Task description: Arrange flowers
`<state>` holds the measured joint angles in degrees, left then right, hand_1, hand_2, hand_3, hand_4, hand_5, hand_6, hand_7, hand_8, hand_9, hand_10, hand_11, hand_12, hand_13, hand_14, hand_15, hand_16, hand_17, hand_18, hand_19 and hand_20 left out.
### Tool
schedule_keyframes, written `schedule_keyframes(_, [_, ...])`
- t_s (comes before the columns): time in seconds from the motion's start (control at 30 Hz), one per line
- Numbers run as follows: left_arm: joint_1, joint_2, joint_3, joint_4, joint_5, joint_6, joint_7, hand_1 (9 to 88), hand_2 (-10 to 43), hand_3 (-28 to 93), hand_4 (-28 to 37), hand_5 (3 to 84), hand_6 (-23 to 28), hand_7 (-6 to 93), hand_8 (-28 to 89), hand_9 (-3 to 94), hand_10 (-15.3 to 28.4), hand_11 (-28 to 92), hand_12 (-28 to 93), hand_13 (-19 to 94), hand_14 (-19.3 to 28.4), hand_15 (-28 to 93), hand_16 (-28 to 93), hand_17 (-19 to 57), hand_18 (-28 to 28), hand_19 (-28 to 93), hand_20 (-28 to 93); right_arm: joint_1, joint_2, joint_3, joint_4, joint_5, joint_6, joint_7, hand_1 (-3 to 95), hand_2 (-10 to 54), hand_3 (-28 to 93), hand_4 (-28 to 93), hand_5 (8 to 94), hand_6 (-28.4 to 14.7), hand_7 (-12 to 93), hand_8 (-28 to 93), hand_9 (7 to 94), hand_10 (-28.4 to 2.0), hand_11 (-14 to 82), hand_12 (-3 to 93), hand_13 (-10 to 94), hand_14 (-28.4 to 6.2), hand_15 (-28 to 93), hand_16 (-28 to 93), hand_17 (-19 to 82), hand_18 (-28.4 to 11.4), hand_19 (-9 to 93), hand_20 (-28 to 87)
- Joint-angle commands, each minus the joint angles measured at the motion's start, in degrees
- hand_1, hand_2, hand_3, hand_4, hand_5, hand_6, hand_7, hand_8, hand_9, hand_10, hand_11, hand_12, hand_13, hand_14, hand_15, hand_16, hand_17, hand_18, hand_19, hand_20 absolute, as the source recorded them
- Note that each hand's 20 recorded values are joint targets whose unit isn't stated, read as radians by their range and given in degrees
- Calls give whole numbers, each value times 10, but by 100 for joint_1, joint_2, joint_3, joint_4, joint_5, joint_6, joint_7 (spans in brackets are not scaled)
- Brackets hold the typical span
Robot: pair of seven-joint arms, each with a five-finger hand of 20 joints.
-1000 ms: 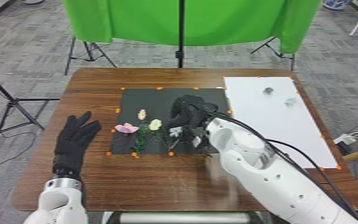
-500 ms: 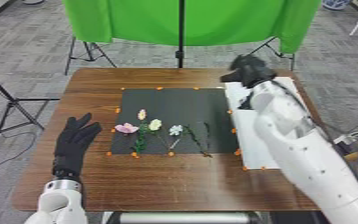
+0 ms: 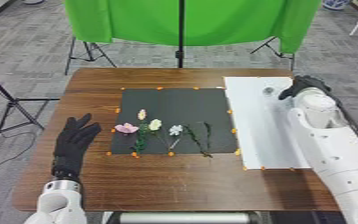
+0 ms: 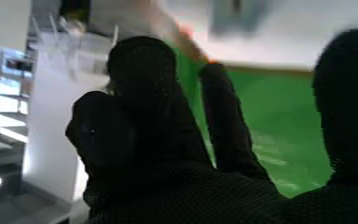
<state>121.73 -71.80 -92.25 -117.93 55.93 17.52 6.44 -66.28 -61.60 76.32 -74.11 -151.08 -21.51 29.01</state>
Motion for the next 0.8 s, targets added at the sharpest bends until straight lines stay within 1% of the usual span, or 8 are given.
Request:
schedule_keyframes(0.03, [84, -35, -19, -3, 32, 18, -47, 189, 127, 607, -283, 447, 44, 87, -65, 484, 138, 196, 117, 385, 155, 154, 24, 79, 127, 144, 247, -419, -59, 87, -20, 257, 54, -88, 348, -95, 619, -131, 494, -4, 107, -71, 653, -182, 123, 198, 807, -72, 637, 295, 576, -154, 932, 525])
schedule_keyframes(0.13, [87, -56, -13, 1, 33, 17, -28, 189, 125, 610, -283, 447, 44, 87, -65, 483, 138, 196, 117, 384, 156, 155, 25, 79, 126, 144, 246, -554, -20, 57, -17, 453, 612, -311, 411, -95, 644, -142, 568, 6, 141, -84, 736, -153, 166, 200, 834, -57, 631, 299, 593, -142, 932, 534])
schedule_keyframes(0.2, [84, -71, -6, 4, 19, 9, -16, 190, 120, 613, -283, 447, 44, 87, -65, 483, 138, 195, 117, 384, 156, 154, 25, 78, 128, 145, 247, -682, 56, -17, -122, 498, 1214, -448, 491, -95, 623, -155, 634, 8, 171, -16, 801, -130, 170, 243, 860, -41, 625, 303, 617, -131, 932, 547])
schedule_keyframes(0.27, [80, -64, -2, 10, 30, 5, -17, 192, 116, 612, -283, 447, 44, 87, -66, 483, 137, 194, 118, 384, 156, 155, 25, 76, 128, 146, 247, -771, 195, -141, -510, 806, 1435, -382, 562, -95, 581, -158, 718, 2, 203, 60, 859, -110, 141, 306, 885, -32, 621, 308, 641, -123, 932, 563])
schedule_keyframes(0.33, [99, -55, -13, 6, 9, 25, -16, 193, 115, 611, -283, 447, 44, 87, -66, 483, 137, 194, 118, 384, 156, 155, 25, 75, 129, 146, 247, -858, 348, -323, -1043, 1133, 1630, -447, 593, -95, 578, -164, 754, -2, 218, 89, 891, -96, 109, 343, 896, -25, 620, 313, 653, -118, 932, 574])
schedule_keyframes(0.43, [93, -54, 4, 15, -4, 36, -32, 195, 116, 607, -283, 447, 44, 86, -66, 483, 138, 194, 118, 385, 155, 155, 25, 75, 129, 147, 247, -807, 515, -751, -1792, 1583, 1578, -644, 598, -95, 581, -168, 761, -4, 217, 96, 899, -87, 92, 357, 900, -19, 621, 315, 660, -114, 932, 581])
schedule_keyframes(0.57, [22, -64, 54, 40, 19, -14, -30, 191, 121, 598, -283, 446, 44, 85, -66, 480, 137, 193, 117, 384, 156, 153, 24, 75, 130, 151, 248, -672, 583, -1399, -2388, 1962, 1580, -993, 598, -95, 582, -167, 762, -2, 217, 98, 901, -83, 85, 363, 900, -17, 621, 318, 660, -110, 932, 587])
schedule_keyframes(0.8, [15, -72, 64, 41, 13, 3, -36, 186, 123, 599, -283, 443, 44, 83, -66, 478, 137, 193, 115, 383, 154, 149, 24, 76, 130, 150, 247, -431, 208, -2218, -2428, 2036, 1367, -1467, 589, -95, 582, -161, 760, 3, 221, 102, 902, -84, 102, 371, 898, -17, 621, 323, 659, -111, 932, 593])
